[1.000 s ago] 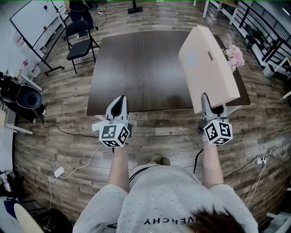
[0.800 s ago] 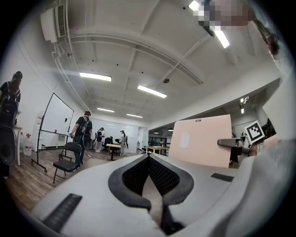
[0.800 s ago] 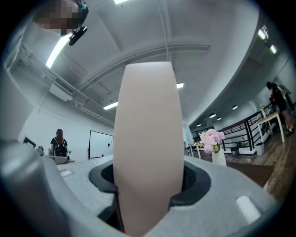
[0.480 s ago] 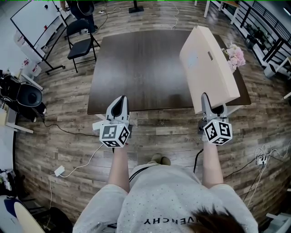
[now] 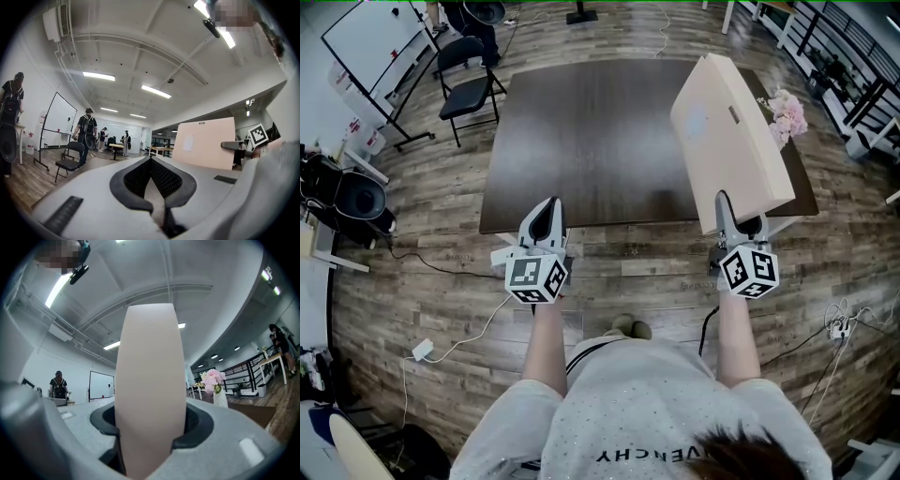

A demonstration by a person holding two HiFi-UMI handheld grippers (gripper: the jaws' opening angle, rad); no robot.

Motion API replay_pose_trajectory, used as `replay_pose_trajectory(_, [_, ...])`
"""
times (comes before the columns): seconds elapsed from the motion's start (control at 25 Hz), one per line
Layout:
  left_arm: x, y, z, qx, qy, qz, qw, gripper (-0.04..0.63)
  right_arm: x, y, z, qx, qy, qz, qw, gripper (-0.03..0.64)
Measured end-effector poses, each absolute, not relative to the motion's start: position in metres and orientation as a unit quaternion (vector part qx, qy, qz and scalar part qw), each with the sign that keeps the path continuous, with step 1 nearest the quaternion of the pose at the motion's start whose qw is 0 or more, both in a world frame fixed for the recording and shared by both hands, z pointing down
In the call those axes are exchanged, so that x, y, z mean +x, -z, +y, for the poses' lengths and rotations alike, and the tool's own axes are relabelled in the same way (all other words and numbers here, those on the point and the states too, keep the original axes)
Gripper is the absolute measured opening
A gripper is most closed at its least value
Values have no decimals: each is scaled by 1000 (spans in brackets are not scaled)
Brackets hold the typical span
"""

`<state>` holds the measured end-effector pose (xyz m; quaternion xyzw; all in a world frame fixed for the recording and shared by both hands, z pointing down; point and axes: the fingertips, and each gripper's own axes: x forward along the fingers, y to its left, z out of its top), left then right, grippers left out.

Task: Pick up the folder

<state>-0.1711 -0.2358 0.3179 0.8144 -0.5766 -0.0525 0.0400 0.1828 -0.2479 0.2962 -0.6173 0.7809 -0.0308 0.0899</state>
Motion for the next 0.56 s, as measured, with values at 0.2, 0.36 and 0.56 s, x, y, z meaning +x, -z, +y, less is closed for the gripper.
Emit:
replay_pose_trajectory(0.2, [-172,-320,-233,813,50,-579,41,-2,184,-301,-247,-618,35,781,89,268])
replay_pose_trajectory(0.36, [-173,-321,-234,811,49,-582,42,-2,183,-300,-249,-615,37,782,88,268])
replay_pose_trajectory(0.56, [-178,-324,-230,806,49,-588,43,-2,178,-301,-247,-610,34,787,87,268])
